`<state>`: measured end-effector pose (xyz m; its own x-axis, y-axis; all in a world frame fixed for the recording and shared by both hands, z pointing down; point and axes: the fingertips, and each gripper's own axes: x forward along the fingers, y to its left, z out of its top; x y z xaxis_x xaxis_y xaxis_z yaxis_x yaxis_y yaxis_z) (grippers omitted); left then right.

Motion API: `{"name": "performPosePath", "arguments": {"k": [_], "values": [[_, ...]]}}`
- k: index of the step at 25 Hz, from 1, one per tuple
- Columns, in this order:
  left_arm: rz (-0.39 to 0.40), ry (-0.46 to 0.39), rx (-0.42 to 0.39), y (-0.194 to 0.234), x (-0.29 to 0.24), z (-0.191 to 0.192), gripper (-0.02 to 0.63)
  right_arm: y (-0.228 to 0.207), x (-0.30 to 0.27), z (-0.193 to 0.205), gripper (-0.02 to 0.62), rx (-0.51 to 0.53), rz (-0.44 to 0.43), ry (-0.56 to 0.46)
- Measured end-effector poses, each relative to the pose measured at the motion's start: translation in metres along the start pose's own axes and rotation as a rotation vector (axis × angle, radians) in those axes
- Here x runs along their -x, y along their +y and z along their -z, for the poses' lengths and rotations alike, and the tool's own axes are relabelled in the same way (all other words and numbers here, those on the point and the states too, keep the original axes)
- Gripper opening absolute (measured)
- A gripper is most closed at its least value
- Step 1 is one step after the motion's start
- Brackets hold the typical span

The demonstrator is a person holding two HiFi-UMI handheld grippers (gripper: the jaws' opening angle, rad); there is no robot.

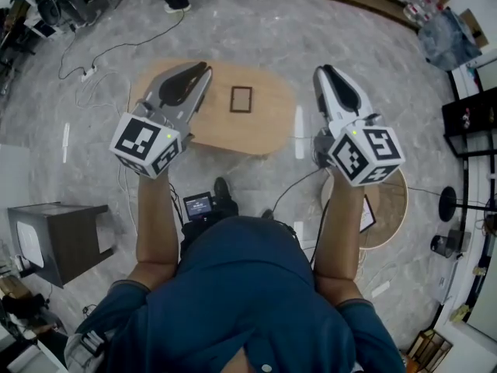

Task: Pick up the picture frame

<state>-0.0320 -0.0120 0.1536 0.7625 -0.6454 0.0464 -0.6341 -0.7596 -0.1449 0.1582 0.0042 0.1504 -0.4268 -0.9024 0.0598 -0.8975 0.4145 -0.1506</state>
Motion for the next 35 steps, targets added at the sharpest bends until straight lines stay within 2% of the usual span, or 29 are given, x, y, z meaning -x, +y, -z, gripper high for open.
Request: {"name": "performPosePath", "arguments": {"k": [9,17,25,35], "values": [[0.051,-0.022,0.015,0.082,-0.011,0.010,0.037,0.017,-0.072,-0.003,0.038,0.009,0.059,0.010],[0.074,-0.042,0.035,0.125,-0.015,0.019,0.038,0.030,-0.113,-0.002,0.039,0.029,0.081,0.034],[0.034,-0.012,0.064,0.149,-0.020,0.036,0.038,0.023,-0.149,0.004,0.040,0.020,0.037,0.056],[-0.048,0.042,0.078,0.204,-0.047,0.053,0.038,0.002,-0.234,0.005,0.040,-0.006,-0.068,0.071]]}}
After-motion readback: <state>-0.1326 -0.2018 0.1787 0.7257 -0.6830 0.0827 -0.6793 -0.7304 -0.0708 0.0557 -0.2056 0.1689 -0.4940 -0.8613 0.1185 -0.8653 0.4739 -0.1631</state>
